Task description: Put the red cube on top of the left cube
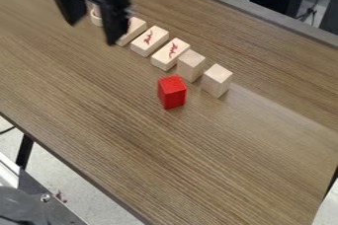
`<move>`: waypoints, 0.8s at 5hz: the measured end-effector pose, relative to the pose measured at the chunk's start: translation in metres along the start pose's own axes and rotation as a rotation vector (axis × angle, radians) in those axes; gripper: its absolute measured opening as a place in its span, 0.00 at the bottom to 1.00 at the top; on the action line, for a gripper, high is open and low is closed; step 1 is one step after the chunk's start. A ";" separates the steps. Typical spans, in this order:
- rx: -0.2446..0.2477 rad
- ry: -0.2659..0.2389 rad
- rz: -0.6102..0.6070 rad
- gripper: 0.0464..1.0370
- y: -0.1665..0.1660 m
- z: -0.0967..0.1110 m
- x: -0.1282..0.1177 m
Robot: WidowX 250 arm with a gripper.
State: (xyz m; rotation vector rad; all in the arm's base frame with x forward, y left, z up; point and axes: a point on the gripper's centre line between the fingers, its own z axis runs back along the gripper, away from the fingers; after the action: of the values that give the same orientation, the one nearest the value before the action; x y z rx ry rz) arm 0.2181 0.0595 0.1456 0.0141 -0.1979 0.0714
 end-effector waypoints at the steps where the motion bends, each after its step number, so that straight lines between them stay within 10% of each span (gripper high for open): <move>1: -0.015 -0.001 0.086 0.96 -0.017 -0.013 0.009; 4: -0.019 -0.157 -0.321 0.96 -0.043 -0.069 0.011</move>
State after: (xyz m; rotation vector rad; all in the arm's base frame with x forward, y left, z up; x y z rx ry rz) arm 0.2451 0.0186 0.0797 0.0325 -0.3510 -0.2525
